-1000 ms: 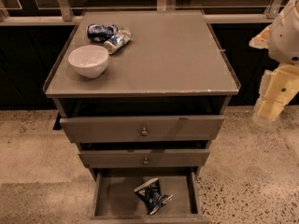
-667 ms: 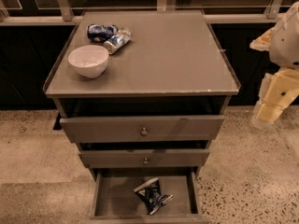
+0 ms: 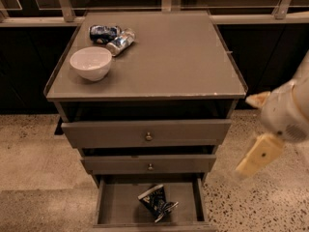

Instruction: Pick blue chip bag from bottom drawer and place on counter

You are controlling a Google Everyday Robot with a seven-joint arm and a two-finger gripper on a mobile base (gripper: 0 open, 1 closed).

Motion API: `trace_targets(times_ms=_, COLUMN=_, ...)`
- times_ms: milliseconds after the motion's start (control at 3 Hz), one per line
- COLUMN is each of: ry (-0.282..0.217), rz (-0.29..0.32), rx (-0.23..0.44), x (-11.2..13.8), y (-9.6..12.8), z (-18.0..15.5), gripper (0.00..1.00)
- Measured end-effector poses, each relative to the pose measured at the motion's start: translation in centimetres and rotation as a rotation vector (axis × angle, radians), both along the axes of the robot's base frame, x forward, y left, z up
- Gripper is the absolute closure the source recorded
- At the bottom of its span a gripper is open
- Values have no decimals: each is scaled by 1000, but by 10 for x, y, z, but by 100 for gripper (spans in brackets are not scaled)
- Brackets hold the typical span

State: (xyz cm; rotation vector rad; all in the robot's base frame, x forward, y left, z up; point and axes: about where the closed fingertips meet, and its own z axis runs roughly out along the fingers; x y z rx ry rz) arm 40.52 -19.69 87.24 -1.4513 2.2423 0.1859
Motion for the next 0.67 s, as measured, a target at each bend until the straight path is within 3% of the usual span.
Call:
trace_targets(times_ms=333, ry=50, rz=-37, rx=112, x=-14, y=20, z=-82, gripper=0)
trace_targets(times_ms=667, ry=57, rz=-63, rx=109, x=-21, y=21, z=-113, gripper=0)
